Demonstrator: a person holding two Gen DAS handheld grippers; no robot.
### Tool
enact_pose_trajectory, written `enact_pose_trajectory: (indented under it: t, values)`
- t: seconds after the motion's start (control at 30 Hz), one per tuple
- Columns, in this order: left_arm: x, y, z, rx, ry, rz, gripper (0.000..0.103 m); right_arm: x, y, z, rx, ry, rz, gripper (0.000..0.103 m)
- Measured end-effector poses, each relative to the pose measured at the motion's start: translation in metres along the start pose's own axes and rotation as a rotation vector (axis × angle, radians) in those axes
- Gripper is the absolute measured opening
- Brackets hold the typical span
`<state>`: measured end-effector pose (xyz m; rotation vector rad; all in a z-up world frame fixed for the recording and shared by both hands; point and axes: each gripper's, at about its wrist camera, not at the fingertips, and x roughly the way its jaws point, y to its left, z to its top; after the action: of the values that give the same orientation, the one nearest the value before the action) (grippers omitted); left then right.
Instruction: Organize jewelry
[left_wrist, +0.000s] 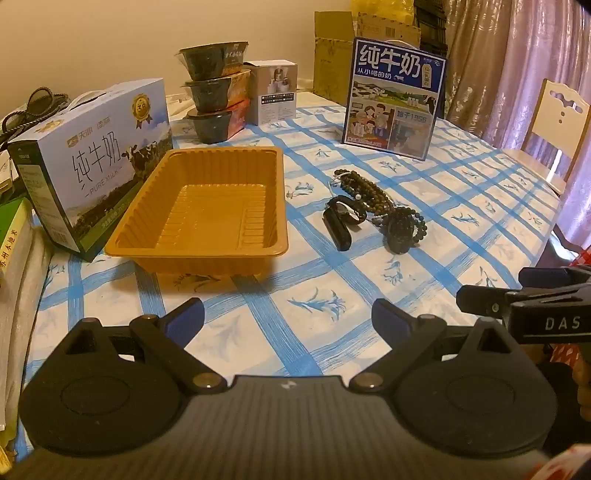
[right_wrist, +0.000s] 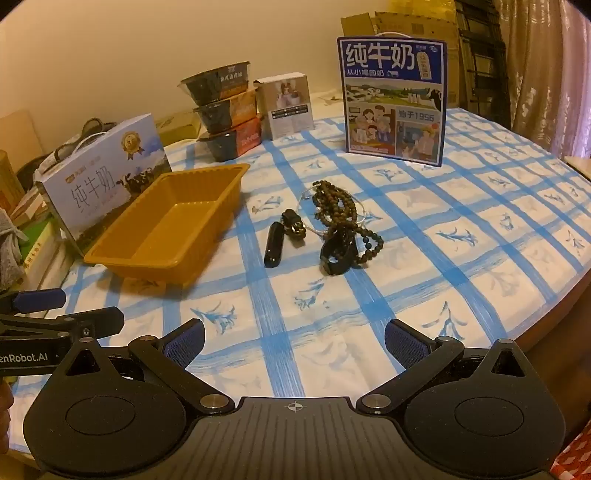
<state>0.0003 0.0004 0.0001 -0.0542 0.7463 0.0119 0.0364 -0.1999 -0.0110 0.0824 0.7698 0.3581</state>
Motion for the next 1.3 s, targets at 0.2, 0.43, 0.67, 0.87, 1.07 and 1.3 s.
enact_pose_trajectory:
  t: [0.2,0.43,0.67,0.87,1.07,1.3]
  values:
    - [0.0013,0.0031,0.0005,0.000,0.001,0.002,0.097,0.0002,-0.0004,0.0003,0.006,-0.001,0.005,0.103]
    - [0.0006,0.0001,0.0000,0.010,-0.004,0.008,0.097,-0.0001,-0.0006,0.0004,0.007,-0.002,0.007,0.103]
    - [0.0002,-0.0002,-0.0002,0.011,-0.004,0.008,0.097,-0.0005,-0.0006,0.0006,0.008,-0.003,0.007,0.103]
    - [0.0003,-0.0003,-0.0002,0.012,-0.004,0.009,0.097,-0.0006,-0.0004,0.0005,0.008,-0.005,0.008,0.103]
    - [0.0003,-0.0002,-0.0002,0.011,-0.005,0.009,0.097,-0.0011,-0.0001,0.0006,0.009,-0.006,0.008,0.103]
    - [0.0003,-0.0001,-0.0002,0.011,-0.005,0.009,0.097,-0.0017,0.0002,0.0006,0.008,-0.007,0.009,0.103]
